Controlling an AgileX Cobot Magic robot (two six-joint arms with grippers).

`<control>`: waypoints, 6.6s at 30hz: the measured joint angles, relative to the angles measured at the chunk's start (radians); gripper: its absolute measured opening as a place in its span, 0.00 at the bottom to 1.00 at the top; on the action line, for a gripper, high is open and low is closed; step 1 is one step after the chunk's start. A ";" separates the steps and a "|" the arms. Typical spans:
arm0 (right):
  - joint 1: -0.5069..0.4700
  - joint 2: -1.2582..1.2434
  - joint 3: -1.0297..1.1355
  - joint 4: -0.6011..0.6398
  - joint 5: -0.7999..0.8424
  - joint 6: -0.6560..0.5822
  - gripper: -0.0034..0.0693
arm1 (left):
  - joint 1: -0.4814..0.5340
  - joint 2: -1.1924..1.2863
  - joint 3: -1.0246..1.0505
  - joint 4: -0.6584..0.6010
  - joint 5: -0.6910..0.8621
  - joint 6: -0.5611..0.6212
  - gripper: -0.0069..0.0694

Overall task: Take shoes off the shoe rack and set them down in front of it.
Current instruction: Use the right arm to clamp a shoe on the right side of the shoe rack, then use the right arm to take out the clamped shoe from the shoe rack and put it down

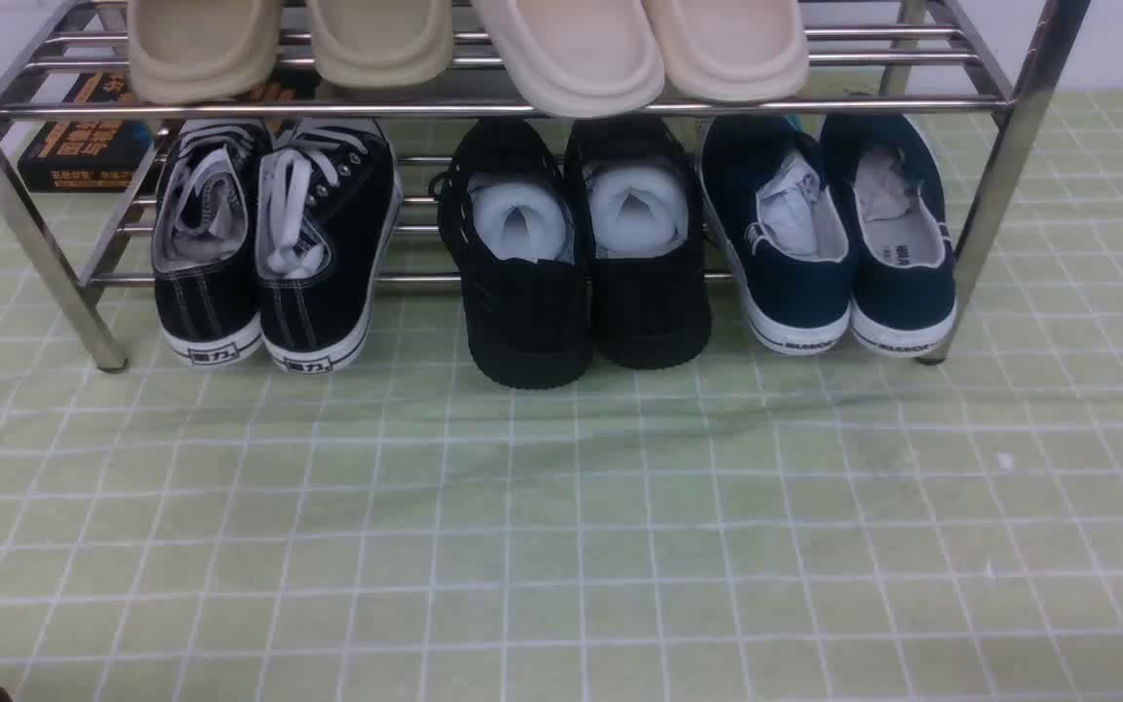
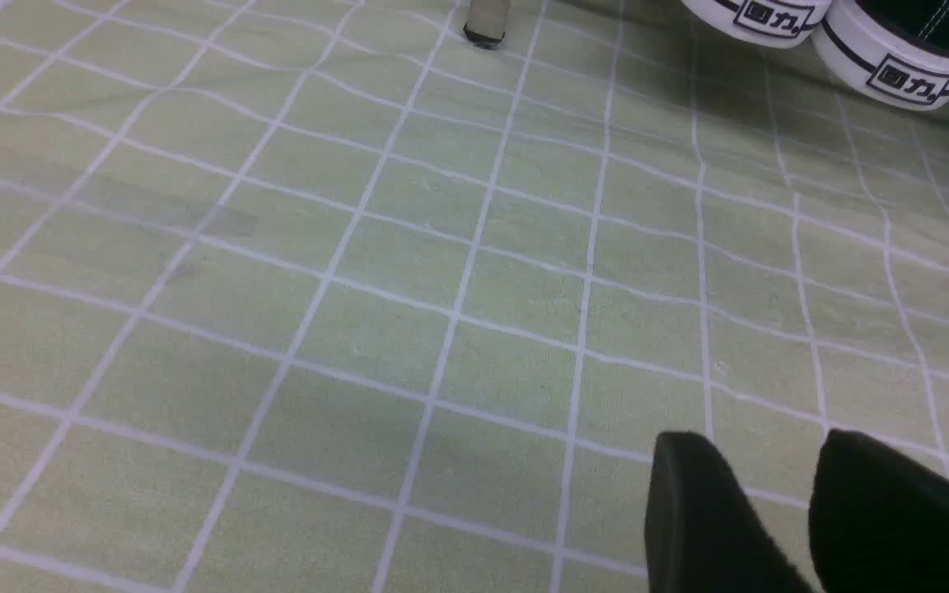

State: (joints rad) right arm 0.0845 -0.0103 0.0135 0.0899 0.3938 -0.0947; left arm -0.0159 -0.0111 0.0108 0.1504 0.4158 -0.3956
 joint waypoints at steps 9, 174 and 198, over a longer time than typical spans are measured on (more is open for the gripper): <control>0.000 0.000 0.000 0.000 0.000 0.000 0.38 | 0.000 0.000 0.000 0.000 0.000 0.000 0.40; 0.357 1.476 -1.680 0.084 0.873 0.235 0.10 | 0.000 -0.001 0.000 0.000 0.000 -0.001 0.40; 0.885 1.227 -1.256 0.195 0.825 0.308 0.10 | 0.000 -0.001 0.000 0.000 0.000 -0.001 0.40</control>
State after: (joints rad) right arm 0.9694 1.2163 -1.2429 0.2850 1.2193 0.2133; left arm -0.0159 -0.0121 0.0108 0.1504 0.4158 -0.3964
